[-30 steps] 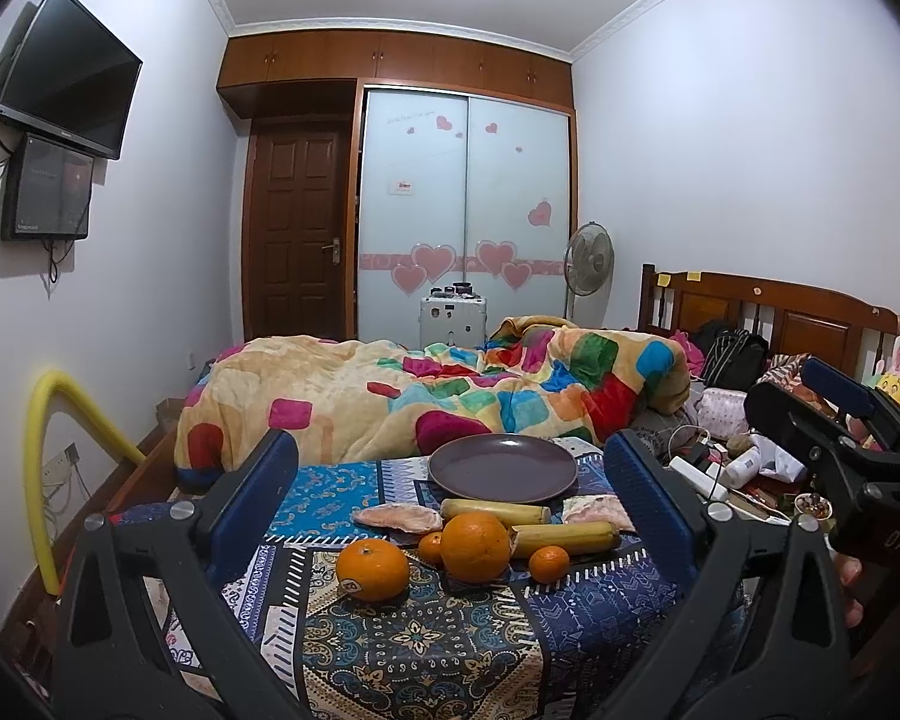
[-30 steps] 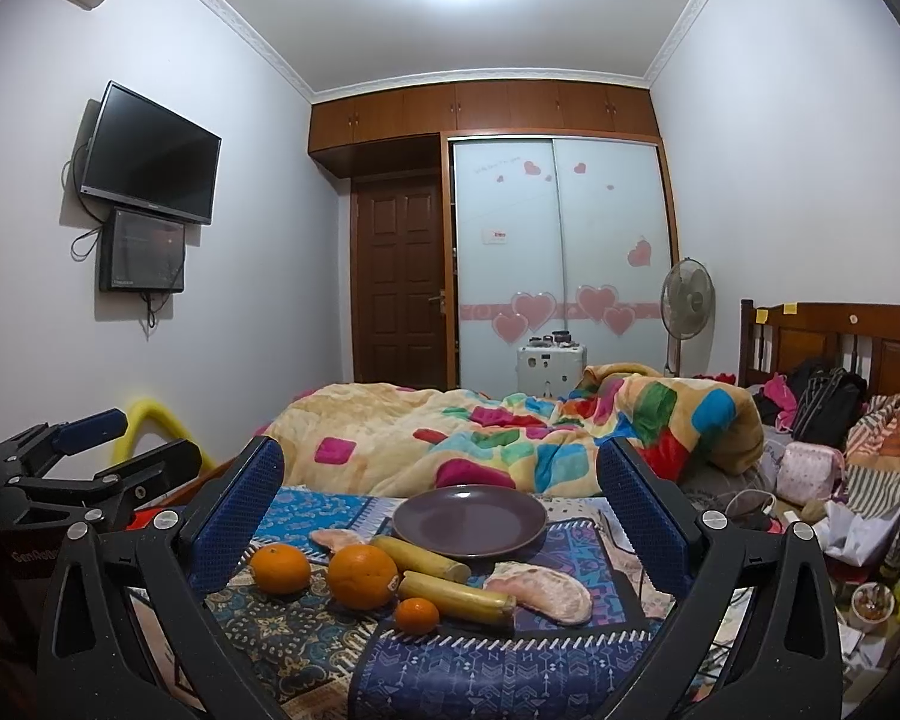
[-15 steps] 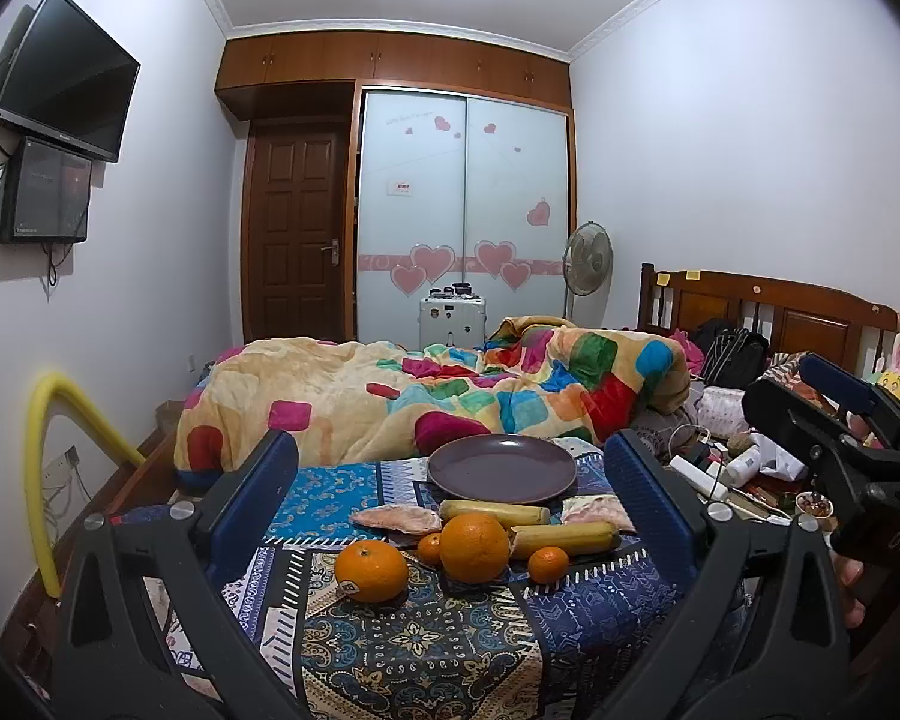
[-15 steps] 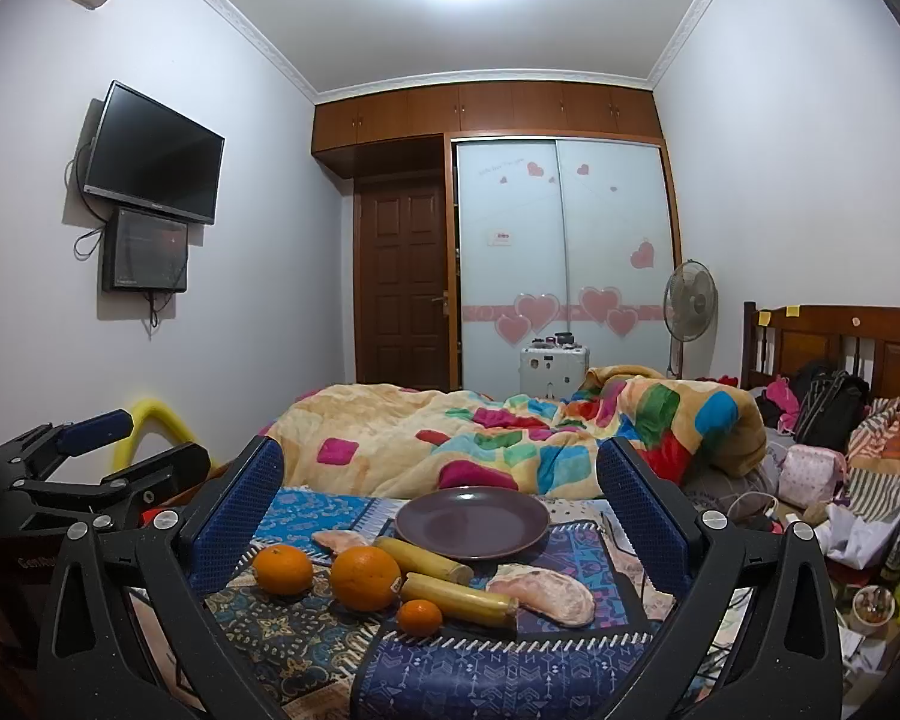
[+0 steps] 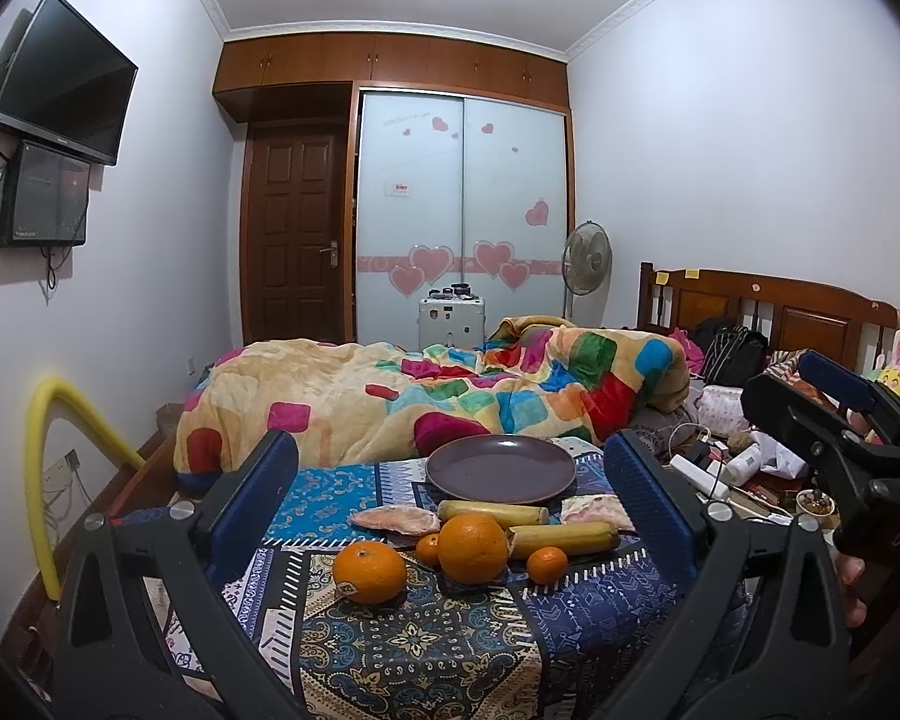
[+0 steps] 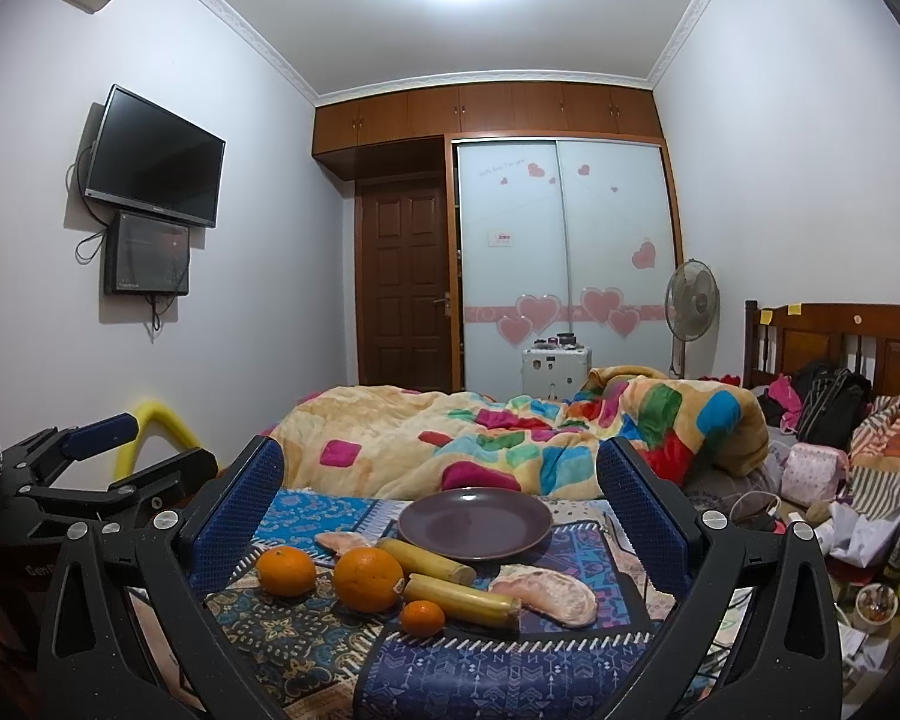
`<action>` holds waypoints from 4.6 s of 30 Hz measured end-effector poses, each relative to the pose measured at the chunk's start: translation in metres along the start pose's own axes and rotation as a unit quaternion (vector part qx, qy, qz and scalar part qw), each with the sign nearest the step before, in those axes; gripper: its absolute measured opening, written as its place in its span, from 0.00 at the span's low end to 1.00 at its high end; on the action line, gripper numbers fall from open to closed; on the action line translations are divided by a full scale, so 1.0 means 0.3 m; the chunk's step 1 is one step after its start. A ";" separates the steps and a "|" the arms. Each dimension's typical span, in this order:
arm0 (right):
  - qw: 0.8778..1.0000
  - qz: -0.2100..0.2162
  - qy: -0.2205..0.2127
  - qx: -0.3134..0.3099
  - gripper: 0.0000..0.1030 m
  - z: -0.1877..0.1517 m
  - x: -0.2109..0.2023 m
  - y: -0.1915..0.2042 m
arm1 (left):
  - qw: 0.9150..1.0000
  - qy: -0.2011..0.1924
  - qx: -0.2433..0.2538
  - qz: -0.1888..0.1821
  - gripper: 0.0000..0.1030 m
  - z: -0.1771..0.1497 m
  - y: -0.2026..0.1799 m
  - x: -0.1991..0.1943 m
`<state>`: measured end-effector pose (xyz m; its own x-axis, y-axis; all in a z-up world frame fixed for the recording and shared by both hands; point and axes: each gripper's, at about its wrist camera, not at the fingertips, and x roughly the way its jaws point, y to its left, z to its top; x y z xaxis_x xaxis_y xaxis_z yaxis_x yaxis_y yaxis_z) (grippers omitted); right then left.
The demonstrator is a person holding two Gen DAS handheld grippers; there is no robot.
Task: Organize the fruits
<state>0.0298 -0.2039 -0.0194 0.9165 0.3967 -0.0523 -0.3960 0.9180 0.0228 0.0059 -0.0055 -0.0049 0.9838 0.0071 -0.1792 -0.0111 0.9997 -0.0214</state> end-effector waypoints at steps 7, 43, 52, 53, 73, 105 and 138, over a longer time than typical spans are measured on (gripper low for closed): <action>1.000 0.000 0.000 0.001 1.00 -0.003 -0.002 -0.002 | 1.000 0.000 0.000 0.000 1.00 -0.004 -0.004 -0.001; 0.967 0.027 0.255 -0.010 1.00 -0.322 0.386 -0.097 | 0.978 0.206 -0.023 -0.001 0.93 -0.233 0.225 0.381; 0.957 0.063 0.282 -0.001 0.79 -0.378 0.461 -0.043 | 0.967 0.254 -0.024 -0.004 0.82 -0.327 0.250 0.483; 0.956 0.066 0.285 0.001 0.78 -0.385 0.467 -0.042 | 0.967 0.255 -0.024 -0.005 0.82 -0.334 0.251 0.491; 0.948 0.101 0.300 0.022 0.34 -0.432 0.515 -0.025 | 0.962 0.272 -0.023 -0.010 0.62 -0.392 0.246 0.581; 0.985 0.024 0.173 -0.011 0.34 -0.087 0.527 -0.176 | 0.983 0.180 -0.003 -0.019 0.61 -0.025 0.128 0.606; 0.938 0.026 0.341 -0.060 0.34 -0.253 1.006 -0.262 | 0.952 0.302 0.046 -0.029 0.61 -0.094 0.021 1.167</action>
<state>0.3333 -0.1563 -0.1128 0.6625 0.3120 -0.6810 -0.4807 0.8743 -0.0671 0.3452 0.0025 -0.0957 0.6992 -0.0357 -0.7140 0.0841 0.9959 0.0325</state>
